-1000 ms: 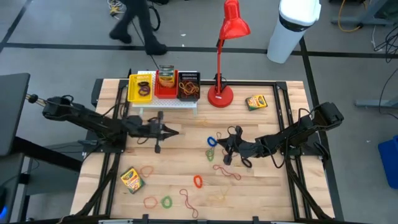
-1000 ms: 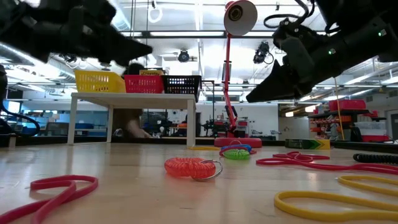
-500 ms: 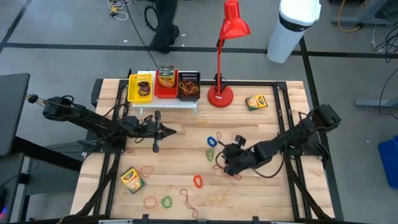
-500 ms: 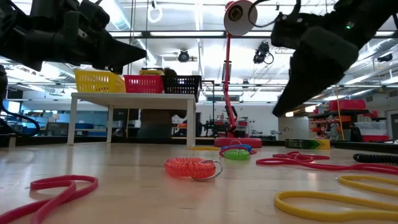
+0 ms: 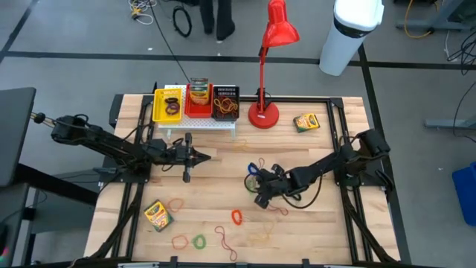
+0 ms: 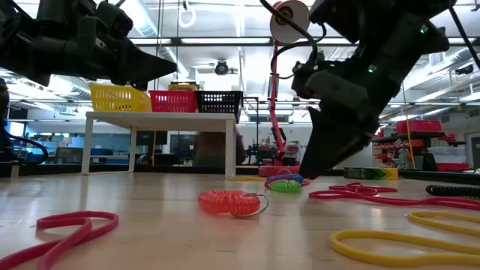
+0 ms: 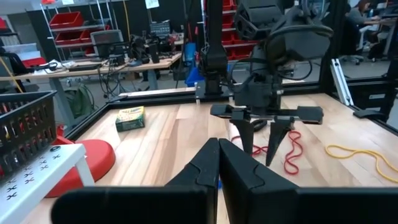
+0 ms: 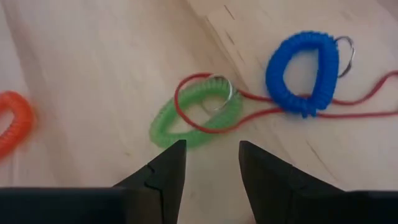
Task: Pick & Place Office Desk Supplies
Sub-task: Put the green spring rubber band into the yellow bin on the shelf
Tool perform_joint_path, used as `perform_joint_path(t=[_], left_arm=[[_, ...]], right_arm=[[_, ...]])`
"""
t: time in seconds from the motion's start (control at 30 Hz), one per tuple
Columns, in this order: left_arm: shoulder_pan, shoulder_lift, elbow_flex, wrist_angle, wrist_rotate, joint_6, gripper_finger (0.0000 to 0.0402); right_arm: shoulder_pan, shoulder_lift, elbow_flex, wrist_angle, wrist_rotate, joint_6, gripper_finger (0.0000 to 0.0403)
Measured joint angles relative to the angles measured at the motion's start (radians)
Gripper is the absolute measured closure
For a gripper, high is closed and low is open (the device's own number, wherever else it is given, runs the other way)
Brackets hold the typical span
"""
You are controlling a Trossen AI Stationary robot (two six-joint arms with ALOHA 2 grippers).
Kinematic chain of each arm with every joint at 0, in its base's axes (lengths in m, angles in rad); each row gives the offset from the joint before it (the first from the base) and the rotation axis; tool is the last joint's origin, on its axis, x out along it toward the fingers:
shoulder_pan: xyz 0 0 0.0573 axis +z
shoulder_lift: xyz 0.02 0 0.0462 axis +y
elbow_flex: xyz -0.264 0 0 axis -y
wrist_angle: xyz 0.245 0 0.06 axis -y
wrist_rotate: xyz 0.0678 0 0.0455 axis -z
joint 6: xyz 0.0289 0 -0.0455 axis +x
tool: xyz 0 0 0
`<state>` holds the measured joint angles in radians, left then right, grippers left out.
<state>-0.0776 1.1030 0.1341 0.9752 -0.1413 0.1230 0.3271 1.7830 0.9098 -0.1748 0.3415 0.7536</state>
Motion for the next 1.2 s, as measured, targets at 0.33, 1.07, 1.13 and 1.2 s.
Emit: perform_joint_path(t=[0.33,1.07,1.13,1.2], left_arm=[[-0.001,0.0,0.0,-0.006,-0.007,-0.003,0.0388],[-0.001,0.019,0.0,-0.024,-0.015,-0.073,0.0386],[-0.001,0.035,0.001,-0.025,-0.015,-0.074,0.0379],[-0.001,0.057,0.014,-0.043,-0.015,-0.082,0.0368]], right_arm=[[-0.015,0.086,0.052,0.054,-0.01,0.001,0.0244],[-0.019,0.013,0.144,-0.226,0.025,-0.241,0.0378],[-0.019,0.01,0.171,-0.291,0.033,-0.264,0.0373],[-0.019,0.008,0.2,-0.353,0.065,-0.289,0.0372]])
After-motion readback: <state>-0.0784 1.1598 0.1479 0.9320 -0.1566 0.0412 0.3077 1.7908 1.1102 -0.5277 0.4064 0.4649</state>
